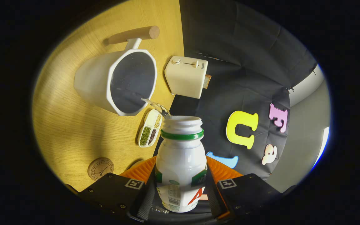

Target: Take the bottle from table, then pour the juice into the cup, finally place the bottle on the coaster

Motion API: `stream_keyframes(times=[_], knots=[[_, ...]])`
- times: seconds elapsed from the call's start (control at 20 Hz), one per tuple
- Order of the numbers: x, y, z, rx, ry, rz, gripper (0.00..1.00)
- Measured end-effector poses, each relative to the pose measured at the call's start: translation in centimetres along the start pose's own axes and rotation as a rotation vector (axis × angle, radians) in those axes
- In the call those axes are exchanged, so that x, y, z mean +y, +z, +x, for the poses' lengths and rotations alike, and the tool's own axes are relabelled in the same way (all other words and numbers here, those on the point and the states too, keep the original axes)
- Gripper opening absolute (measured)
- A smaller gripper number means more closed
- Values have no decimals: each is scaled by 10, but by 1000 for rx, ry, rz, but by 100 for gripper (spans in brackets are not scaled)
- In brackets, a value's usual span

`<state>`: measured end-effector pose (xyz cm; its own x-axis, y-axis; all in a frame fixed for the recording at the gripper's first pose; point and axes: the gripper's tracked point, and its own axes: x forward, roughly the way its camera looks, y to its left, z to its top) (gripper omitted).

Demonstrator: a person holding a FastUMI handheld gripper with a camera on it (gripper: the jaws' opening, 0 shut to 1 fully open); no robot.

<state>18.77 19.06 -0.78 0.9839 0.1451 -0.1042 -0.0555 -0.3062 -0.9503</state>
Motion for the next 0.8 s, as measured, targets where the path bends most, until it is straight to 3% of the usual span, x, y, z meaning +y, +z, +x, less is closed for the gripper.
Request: stream_keyframes(times=[0.8], knots=[[-4, 6, -2, -5, -10, -106, 72]])
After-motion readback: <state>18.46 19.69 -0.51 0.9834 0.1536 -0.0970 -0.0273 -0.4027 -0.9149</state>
